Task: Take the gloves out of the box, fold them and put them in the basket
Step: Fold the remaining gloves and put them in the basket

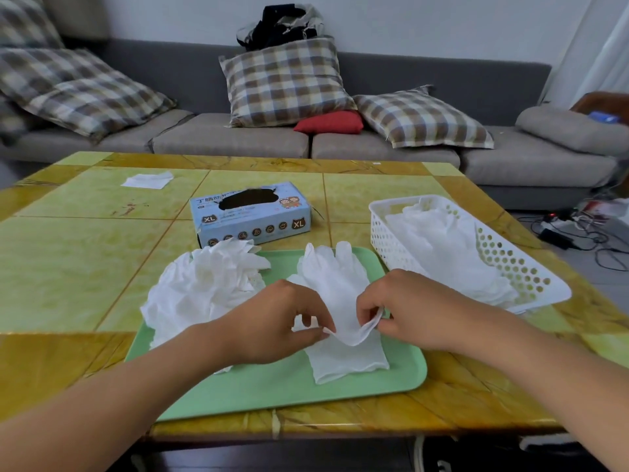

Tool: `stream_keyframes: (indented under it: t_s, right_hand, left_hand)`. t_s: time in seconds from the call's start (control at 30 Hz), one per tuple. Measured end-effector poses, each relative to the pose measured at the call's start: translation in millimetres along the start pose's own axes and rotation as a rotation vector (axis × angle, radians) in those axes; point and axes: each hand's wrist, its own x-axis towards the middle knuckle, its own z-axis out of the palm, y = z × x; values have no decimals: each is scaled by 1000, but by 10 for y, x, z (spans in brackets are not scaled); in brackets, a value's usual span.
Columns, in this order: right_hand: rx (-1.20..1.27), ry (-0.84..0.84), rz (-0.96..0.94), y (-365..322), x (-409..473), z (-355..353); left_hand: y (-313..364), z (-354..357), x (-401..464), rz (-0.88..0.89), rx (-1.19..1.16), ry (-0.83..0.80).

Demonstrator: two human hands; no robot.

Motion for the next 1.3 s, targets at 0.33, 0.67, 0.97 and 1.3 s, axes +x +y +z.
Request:
stream_keyframes:
  t_s: [0.33,0.67,0.97,1.3]
  right_hand:
    - [-11,-286,-8,2,-32,139]
    - [587,-63,-10,-56,148,-47]
    - [1750,-26,-81,-132,138,-628]
    - [1681,222,303,-26,-205,-795]
  left_hand:
    - [30,76,-98,-27,106,-238]
    - [27,84,-89,-75,-50,-43]
    - [670,-508,345,-327,-872,548]
    - [1026,-765,924,-494,-996,454]
